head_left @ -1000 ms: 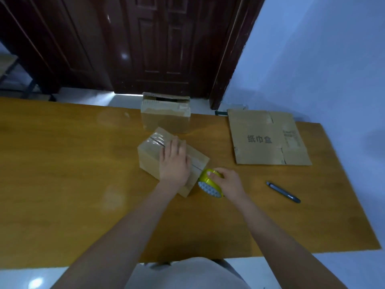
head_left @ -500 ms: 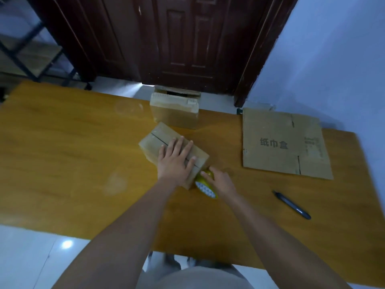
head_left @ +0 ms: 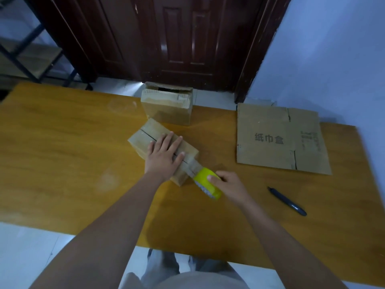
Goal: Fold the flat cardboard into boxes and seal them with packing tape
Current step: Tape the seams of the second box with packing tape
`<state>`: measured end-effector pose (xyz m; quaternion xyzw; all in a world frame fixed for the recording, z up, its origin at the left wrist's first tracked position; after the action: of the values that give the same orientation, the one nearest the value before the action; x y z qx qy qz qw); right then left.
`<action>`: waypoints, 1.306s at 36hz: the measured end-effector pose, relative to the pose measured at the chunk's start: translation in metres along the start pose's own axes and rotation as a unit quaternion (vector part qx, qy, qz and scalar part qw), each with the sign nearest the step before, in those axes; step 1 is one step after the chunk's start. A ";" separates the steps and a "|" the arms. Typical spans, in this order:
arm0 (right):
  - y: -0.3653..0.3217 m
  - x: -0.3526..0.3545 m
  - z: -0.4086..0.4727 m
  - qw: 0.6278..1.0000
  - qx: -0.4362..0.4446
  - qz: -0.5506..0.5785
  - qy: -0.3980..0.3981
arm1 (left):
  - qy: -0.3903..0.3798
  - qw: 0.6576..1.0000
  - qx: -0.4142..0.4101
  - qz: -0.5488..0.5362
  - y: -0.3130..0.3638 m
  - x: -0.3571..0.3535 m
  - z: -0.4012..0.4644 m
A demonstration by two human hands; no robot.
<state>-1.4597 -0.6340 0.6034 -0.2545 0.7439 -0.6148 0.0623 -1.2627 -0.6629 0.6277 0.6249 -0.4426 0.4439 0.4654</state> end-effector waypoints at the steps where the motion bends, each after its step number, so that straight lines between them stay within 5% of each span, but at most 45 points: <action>1: 0.000 -0.001 0.003 1.000 0.002 0.009 0.004 | 0.002 1.000 -0.001 0.000 0.000 0.000 0.000; 6: 0.016 -0.008 0.010 0.999 -0.015 0.028 0.015 | 0.012 1.000 0.001 -0.003 -0.001 0.001 0.000; 11: 0.054 -0.010 0.008 0.984 -0.071 -0.165 0.000 | 0.007 1.000 0.001 -0.004 -0.001 -0.001 0.000; 17: 0.058 -0.011 0.018 0.959 -0.134 -0.245 -0.053 | 0.002 1.000 -0.007 0.005 0.001 0.000 -0.001; 28: 0.050 -0.015 0.010 0.977 -0.067 -0.191 -0.061 | 0.170 0.985 -0.033 0.001 0.046 0.029 -0.035; 37: 0.069 -0.013 0.005 0.975 -0.171 -0.136 -0.035 | 0.044 0.996 0.036 0.070 0.061 -0.024 -0.070; 41: 0.069 -0.009 -0.003 0.976 -0.188 -0.097 -0.053 | 0.043 0.994 0.075 0.068 0.066 -0.030 -0.073; 47: 0.068 0.089 -0.018 0.960 -0.136 -0.211 0.123 | 0.066 0.994 0.083 0.034 0.061 -0.033 -0.072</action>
<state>-1.5644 -0.6510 0.5626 -0.3343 0.7515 -0.5337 -0.1964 -1.3389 -0.5991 0.6193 0.6154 -0.3939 0.5347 0.4246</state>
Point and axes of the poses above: each hand's wrist, its own z-axis towards the middle knuckle, its own x-axis out of the back of the hand, y = z × x, the point moved 9 cm from there along z, towards the middle knuckle, and after that the axes turned 7 degrees about x, right-handed, at the moved point
